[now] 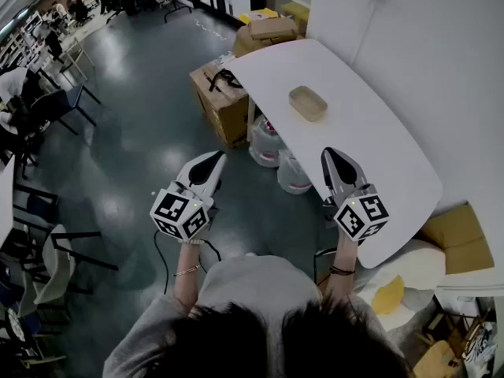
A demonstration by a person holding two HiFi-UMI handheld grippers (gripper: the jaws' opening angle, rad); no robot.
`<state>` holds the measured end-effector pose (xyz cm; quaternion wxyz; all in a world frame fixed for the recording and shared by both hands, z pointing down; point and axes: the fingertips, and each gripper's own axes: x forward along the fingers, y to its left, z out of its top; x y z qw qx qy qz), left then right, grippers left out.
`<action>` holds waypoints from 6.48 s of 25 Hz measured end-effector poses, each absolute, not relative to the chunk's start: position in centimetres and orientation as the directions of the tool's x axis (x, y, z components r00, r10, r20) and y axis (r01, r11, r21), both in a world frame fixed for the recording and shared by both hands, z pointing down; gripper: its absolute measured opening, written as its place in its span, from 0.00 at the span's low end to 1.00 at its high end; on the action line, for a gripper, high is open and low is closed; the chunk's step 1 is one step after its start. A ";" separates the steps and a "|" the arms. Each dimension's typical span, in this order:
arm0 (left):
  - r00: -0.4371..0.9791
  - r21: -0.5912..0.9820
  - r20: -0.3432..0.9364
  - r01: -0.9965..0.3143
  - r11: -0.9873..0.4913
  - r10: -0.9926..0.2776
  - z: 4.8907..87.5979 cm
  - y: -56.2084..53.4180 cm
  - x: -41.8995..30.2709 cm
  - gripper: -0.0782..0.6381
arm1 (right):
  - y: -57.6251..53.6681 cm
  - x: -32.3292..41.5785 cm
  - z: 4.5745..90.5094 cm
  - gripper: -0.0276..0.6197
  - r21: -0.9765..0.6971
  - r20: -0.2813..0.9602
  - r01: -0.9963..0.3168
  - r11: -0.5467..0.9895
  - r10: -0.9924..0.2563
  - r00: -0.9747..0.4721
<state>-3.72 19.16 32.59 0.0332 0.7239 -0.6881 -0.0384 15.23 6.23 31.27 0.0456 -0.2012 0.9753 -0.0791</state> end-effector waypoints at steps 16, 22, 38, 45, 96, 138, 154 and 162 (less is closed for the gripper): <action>0.045 0.113 0.007 -0.993 -0.044 -0.999 33.0 18.4 -3.9 0.10 | 5.0 15.3 31.7 0.06 -0.226 -0.066 -0.380 0.897 -0.403 -0.913; 0.035 0.114 0.010 -0.993 -0.034 -0.999 33.1 18.1 -3.7 0.10 | 4.6 15.0 32.0 0.06 -0.238 -0.063 -0.361 0.902 -0.386 -0.920; 0.128 0.145 0.038 -0.982 -0.122 -0.991 34.6 12.7 -6.8 0.10 | 0.7 11.6 34.3 0.06 -0.300 -0.032 -0.426 0.854 -0.455 -0.890; 0.243 0.163 0.053 -0.959 -0.231 -0.969 35.5 8.3 -10.3 0.10 | -2.0 8.5 34.8 0.06 -0.313 -0.022 -0.513 0.800 -0.546 -0.838; 0.592 0.272 0.155 -0.795 -0.542 -0.791 41.6 -17.3 -10.6 0.10 | -20.1 8.1 41.0 0.06 -0.389 0.118 -0.745 0.542 -0.773 -0.624; 0.795 0.426 0.335 -0.606 -0.672 -0.505 52.5 -26.7 -6.9 0.10 | -25.2 9.1 55.6 0.06 -0.578 0.498 -0.811 0.089 -0.749 -0.438; 0.792 0.449 0.353 -0.610 -0.653 -0.498 54.1 -26.7 -7.3 0.10 | -25.5 9.3 58.9 0.21 -0.553 0.599 -0.831 -0.057 -0.720 -0.349; 0.790 0.452 0.361 -0.613 -0.648 -0.495 54.5 -26.7 -7.5 0.10 | -25.4 9.3 59.6 0.19 -0.562 0.607 -0.823 -0.079 -0.715 -0.346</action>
